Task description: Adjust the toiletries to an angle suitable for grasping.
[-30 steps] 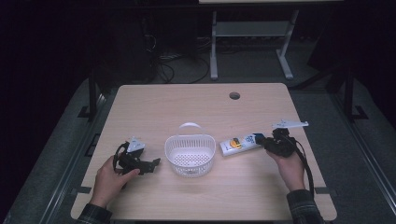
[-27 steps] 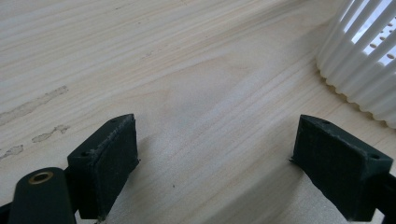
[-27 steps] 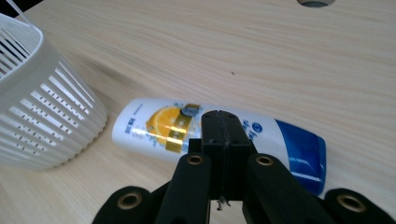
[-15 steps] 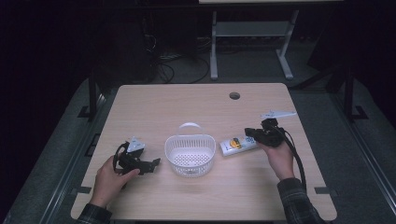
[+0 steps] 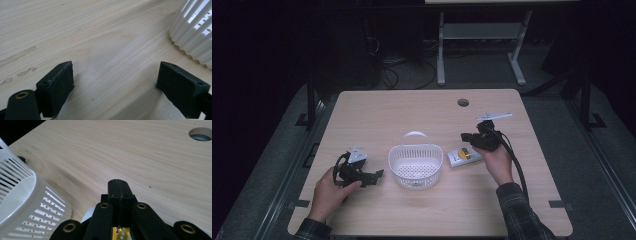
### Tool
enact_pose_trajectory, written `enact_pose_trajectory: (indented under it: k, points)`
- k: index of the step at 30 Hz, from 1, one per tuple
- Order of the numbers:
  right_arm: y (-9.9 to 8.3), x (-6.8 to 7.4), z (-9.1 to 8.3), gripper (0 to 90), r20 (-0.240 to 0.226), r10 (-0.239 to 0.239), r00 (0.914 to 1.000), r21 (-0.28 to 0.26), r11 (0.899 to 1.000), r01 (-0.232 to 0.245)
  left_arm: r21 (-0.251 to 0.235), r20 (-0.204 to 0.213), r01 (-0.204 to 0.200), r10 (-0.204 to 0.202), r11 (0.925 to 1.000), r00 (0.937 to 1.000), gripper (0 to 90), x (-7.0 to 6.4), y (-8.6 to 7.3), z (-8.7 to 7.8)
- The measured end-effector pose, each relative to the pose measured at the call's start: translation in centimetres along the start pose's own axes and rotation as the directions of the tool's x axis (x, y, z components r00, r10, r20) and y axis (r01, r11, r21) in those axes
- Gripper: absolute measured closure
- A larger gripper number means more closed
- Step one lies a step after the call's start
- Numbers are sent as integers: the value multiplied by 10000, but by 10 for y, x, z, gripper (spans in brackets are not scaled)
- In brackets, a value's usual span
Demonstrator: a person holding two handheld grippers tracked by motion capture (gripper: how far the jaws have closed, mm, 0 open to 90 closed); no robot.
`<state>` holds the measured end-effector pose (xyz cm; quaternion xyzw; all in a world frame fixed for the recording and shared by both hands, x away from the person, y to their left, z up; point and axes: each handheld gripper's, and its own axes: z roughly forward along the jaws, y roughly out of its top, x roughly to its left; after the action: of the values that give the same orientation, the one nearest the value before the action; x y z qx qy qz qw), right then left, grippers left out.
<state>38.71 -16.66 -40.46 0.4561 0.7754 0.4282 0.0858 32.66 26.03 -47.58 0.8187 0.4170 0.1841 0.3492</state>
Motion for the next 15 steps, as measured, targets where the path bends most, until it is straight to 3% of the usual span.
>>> enact_pose_trajectory:
  k: [15]
  points:
    - [2,15,38,898,11,-145,9999,762,9970,144,-17,25,-6,6,10000,10000,130,0,0,0]
